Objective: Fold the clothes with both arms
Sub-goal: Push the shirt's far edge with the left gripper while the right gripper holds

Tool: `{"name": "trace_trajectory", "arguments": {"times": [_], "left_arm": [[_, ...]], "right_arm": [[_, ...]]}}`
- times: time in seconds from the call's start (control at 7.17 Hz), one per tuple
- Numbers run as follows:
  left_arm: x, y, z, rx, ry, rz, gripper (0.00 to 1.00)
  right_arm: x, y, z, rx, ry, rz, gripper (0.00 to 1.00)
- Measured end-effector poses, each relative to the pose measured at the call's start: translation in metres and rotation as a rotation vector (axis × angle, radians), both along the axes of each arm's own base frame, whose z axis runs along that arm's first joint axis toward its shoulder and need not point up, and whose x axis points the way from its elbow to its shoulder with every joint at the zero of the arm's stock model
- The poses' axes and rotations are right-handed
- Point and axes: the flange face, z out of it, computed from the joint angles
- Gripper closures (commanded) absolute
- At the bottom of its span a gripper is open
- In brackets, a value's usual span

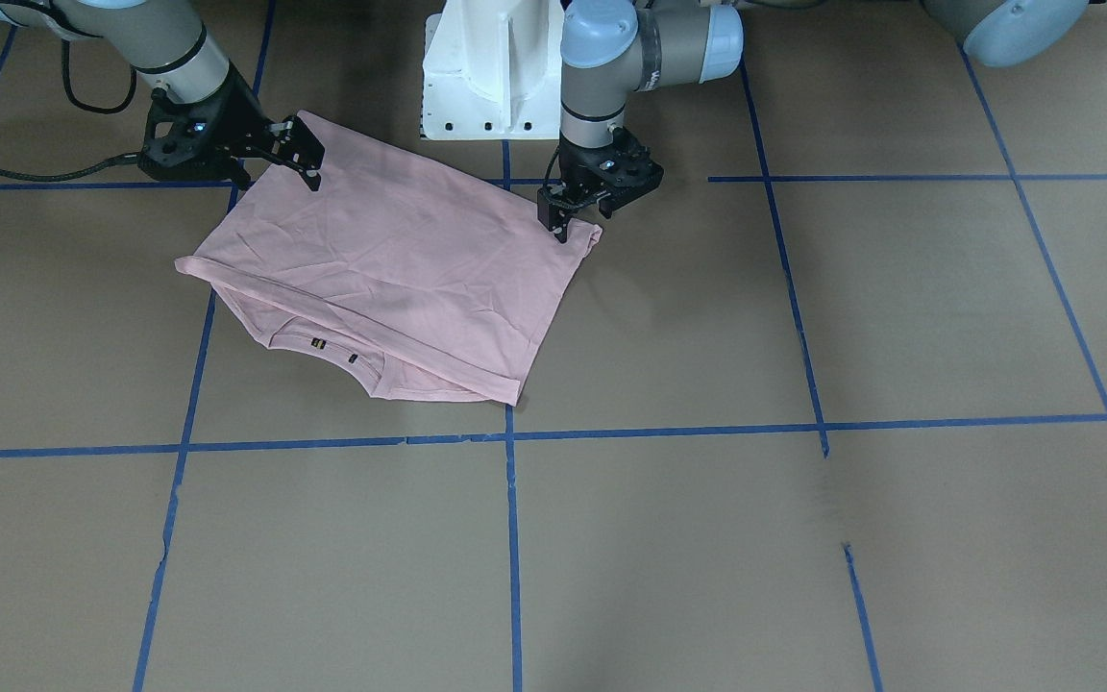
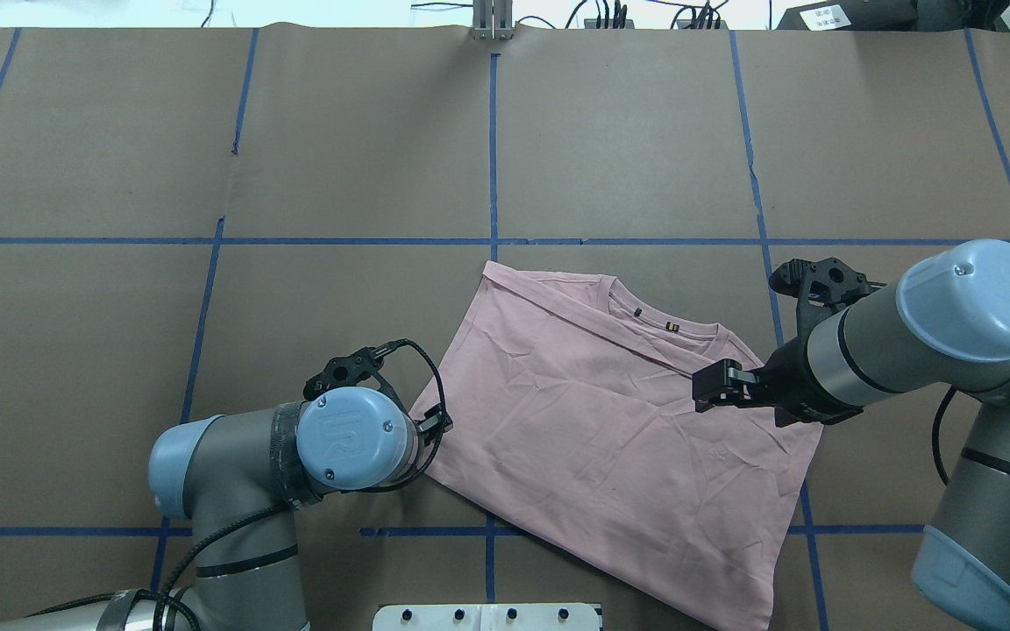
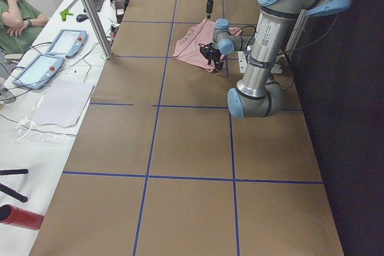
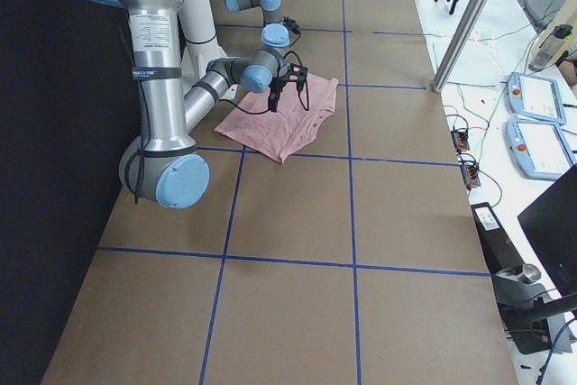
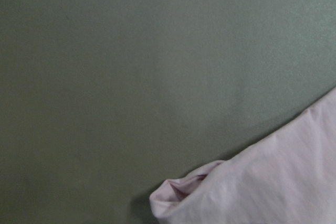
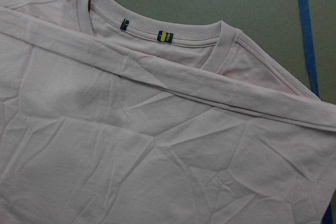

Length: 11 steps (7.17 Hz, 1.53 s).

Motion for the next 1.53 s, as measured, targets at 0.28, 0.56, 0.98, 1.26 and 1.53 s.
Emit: {"name": "trace_trajectory", "arguments": {"times": [0.28, 0.56, 0.98, 1.26, 1.53], "left_arm": [[0.0, -0.002, 0.003, 0.002, -0.006, -0.001, 1.0], [-0.004, -0.009, 0.003, 0.009, -0.006, -0.007, 1.0], [-0.028, -0.05, -0.001, 0.041, -0.002, -0.044, 1.0], [-0.058, -0.104, -0.003, 0.105, -0.019, -0.07, 1.0], [-0.062, -0.179, 0.007, 0.17, -0.038, -0.106, 1.0]], "right_arm": [[0.0, 0.0, 0.0, -0.001, -0.001, -0.001, 0.0], [0.001, 0.0, -0.001, -0.002, -0.003, -0.002, 0.0], [0.0, 0.0, -0.003, -0.001, -0.008, -0.004, 0.0], [0.0, 0.0, -0.003, -0.001, -0.007, -0.004, 0.0], [-0.001, -0.001, -0.002, -0.001, -0.005, -0.002, 0.0]]}}
